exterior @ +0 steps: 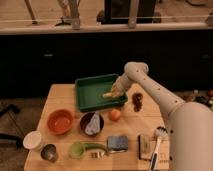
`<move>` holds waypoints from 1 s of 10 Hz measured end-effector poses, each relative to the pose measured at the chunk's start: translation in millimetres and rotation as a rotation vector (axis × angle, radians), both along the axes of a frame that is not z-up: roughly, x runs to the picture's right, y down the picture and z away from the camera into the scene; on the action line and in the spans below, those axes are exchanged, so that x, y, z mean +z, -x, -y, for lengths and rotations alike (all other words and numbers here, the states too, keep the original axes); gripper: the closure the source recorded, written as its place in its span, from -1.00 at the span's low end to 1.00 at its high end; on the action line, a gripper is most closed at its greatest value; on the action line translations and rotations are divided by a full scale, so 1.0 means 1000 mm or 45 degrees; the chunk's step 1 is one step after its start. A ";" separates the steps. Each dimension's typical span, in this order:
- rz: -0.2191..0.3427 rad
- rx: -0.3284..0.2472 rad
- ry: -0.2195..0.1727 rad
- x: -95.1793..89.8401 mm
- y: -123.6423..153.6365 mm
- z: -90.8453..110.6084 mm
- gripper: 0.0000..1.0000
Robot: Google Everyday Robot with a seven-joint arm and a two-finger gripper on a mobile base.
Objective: Place banana in red bowl
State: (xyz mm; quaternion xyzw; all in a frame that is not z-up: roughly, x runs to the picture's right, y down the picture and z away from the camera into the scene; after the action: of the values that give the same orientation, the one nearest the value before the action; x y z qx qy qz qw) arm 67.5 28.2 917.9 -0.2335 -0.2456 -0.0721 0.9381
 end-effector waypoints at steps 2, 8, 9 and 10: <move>0.029 -0.027 -0.026 -0.010 0.002 0.004 1.00; 0.077 -0.047 -0.069 -0.029 0.002 0.011 1.00; 0.096 -0.051 -0.080 -0.035 0.002 0.010 1.00; 0.107 -0.055 -0.093 -0.041 0.001 0.010 1.00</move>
State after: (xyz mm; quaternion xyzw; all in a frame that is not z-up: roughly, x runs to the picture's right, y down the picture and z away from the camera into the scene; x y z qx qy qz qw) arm 66.4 17.8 876.8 -0.2009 -0.2768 -0.1110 0.9331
